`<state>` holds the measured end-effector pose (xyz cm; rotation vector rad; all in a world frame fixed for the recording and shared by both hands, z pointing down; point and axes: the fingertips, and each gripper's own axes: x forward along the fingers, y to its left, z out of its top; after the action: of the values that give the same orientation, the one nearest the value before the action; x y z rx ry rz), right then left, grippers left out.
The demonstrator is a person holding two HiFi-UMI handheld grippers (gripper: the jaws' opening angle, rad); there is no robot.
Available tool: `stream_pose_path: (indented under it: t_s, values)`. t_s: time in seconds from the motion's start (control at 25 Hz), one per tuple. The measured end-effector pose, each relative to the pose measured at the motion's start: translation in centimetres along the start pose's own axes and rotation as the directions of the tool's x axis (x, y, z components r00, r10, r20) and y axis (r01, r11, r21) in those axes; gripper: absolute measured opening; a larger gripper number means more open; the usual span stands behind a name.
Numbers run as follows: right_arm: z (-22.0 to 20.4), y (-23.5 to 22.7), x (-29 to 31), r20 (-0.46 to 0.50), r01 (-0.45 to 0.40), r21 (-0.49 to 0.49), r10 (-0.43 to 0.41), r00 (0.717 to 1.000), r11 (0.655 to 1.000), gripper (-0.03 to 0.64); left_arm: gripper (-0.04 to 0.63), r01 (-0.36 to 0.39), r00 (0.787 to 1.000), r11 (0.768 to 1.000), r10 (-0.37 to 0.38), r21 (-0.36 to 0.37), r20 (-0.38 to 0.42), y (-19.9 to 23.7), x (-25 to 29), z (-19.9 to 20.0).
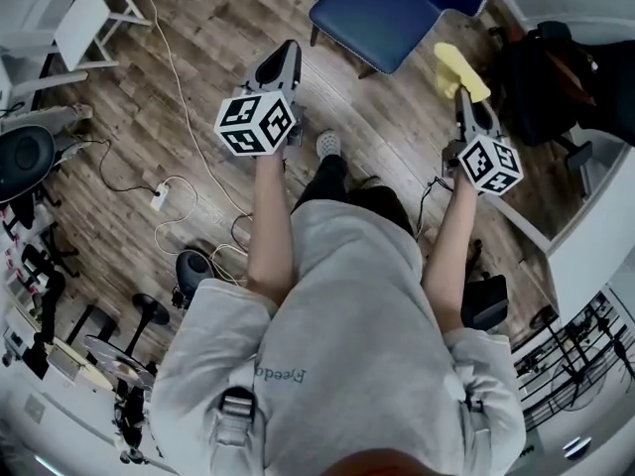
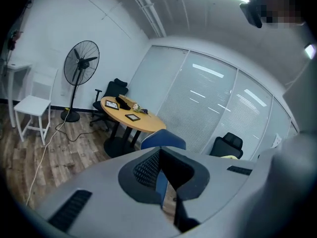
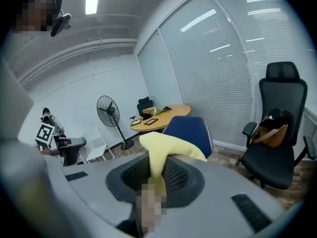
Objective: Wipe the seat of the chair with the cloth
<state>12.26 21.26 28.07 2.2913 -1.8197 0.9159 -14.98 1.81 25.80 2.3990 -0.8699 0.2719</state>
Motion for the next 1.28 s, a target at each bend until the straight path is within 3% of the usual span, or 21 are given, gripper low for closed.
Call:
stream_pose_path:
  t_s: [0.36, 0.76, 0.92, 1.28]
  values:
    - [3.7, -0.2, 6.1, -0.023, -0.054, -0.084, 0.053, 0.998, 0.995, 0.064, 0.026, -0.042, 0.999, 0.998, 0.041, -0.039, -0.005, 2.6, 1.5, -0.1]
    - [6.1, -1.0, 19.7, -0.155, -0.27, -0.172, 0.245, 0.957, 0.947, 0.064, 0.026, -0.232, 0.972, 0.968, 0.233, -0.1, -0.006, 4.3, 6.0, -0.9]
    - [6.3, -2.9, 24.8, -0.201, -0.31, -0.176, 0.274, 0.94, 0.934, 0.064, 0.026, -0.228, 0.973, 0.954, 0.231, -0.193, -0.005, 3.3, 10.4, -1.7]
    - [2.2, -6.3, 35.0, -0.338, -0.358, -0.247, 0.266, 0.903, 0.9, 0.064, 0.026, -0.254, 0.966, 0.932, 0.235, -0.257, -0.105, 2.4, 18.4, -7.3]
